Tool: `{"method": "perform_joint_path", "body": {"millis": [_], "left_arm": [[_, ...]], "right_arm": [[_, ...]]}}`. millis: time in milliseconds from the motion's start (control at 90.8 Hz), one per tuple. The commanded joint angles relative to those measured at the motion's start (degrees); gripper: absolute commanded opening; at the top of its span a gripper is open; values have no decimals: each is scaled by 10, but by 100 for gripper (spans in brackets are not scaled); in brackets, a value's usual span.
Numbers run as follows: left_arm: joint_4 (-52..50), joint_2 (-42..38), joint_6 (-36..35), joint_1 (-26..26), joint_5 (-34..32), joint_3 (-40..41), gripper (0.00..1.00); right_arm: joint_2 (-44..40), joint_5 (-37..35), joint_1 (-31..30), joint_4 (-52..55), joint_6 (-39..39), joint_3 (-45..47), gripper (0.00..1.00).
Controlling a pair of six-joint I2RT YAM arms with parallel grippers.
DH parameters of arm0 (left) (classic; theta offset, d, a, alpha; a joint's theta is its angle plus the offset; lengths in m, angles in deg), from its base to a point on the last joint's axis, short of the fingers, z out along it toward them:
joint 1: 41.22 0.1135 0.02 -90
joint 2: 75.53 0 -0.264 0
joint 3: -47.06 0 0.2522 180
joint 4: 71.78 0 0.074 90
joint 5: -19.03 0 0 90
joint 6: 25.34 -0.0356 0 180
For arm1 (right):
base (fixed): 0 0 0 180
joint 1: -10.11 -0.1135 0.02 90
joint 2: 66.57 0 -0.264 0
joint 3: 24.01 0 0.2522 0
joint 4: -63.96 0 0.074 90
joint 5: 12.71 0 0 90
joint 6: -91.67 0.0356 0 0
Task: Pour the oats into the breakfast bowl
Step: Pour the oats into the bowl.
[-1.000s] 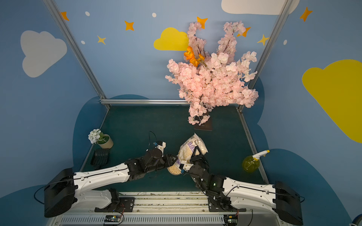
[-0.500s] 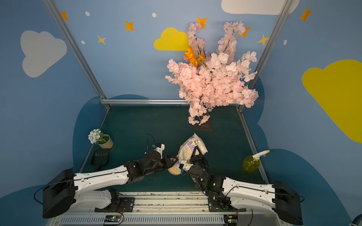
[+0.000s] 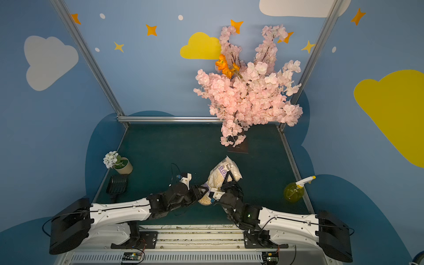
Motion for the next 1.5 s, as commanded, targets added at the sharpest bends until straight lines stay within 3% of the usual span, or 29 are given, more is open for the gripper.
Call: {"method": "perform_joint_path", "body": {"millis": [0,297,1487], "left_arm": [[41,9,9,-4,0,1,42],[43,7,15,-6,-5,23,6],[69,69,13,-6,5,14,3]], "right_arm": [[-10,-30,-5,-97,12,-46,0],[-9,-21,-2,-129,-13,-55,0],[-6,-4,5,-147,-42,-92,0]]}}
